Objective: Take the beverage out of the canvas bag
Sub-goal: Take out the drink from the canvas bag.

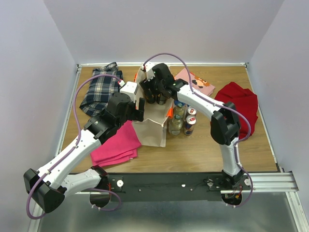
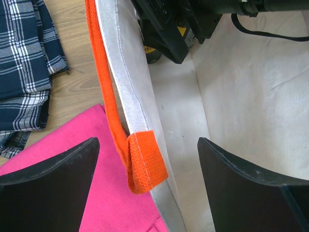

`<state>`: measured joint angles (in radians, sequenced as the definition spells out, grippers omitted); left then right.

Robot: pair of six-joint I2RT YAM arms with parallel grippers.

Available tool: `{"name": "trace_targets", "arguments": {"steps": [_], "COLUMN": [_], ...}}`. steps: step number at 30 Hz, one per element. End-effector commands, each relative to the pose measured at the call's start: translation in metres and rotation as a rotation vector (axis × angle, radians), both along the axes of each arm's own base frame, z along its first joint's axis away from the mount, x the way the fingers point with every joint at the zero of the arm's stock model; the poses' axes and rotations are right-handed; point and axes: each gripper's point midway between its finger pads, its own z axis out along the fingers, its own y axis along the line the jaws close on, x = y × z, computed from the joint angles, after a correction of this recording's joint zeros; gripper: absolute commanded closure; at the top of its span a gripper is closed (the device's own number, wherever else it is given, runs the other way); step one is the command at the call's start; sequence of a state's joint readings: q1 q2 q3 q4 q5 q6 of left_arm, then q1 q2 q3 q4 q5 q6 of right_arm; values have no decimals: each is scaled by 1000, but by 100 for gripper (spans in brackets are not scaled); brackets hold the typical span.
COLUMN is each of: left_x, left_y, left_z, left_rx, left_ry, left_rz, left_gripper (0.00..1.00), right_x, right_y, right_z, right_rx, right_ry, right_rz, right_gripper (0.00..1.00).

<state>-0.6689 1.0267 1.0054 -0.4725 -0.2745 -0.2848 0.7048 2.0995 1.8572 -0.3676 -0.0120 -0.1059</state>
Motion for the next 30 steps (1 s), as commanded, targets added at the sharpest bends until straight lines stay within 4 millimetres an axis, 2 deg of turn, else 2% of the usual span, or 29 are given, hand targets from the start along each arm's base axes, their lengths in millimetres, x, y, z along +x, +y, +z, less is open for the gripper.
{"name": "trace_targets", "arguments": {"steps": [1, 8, 20, 23, 26, 30], "left_x": [1, 2, 2, 3, 4, 4], "left_y": [0, -1, -3, -3, -3, -3], "left_z": [1, 0, 1, 1, 3, 4], "left_rx": [-4, -4, -9, -12, -12, -9], "left_ry": [-6, -3, -3, -5, -10, -11], "left_rz": [1, -1, -4, -4, -5, -5], "left_gripper": [8, 8, 7, 8, 8, 8], "right_x": [4, 9, 5, 4, -3, 1], "right_y": [-1, -5, -4, -5, 0, 7], "right_z": [0, 8, 53, 57, 53, 49], "right_rx": [31, 24, 47, 47, 45, 24], "right_ry": [-35, -69, -86, -82, -46, -33], "right_rz": [-13, -38, -15, -16, 25, 56], "right_gripper": [20, 20, 18, 18, 18, 18]}}
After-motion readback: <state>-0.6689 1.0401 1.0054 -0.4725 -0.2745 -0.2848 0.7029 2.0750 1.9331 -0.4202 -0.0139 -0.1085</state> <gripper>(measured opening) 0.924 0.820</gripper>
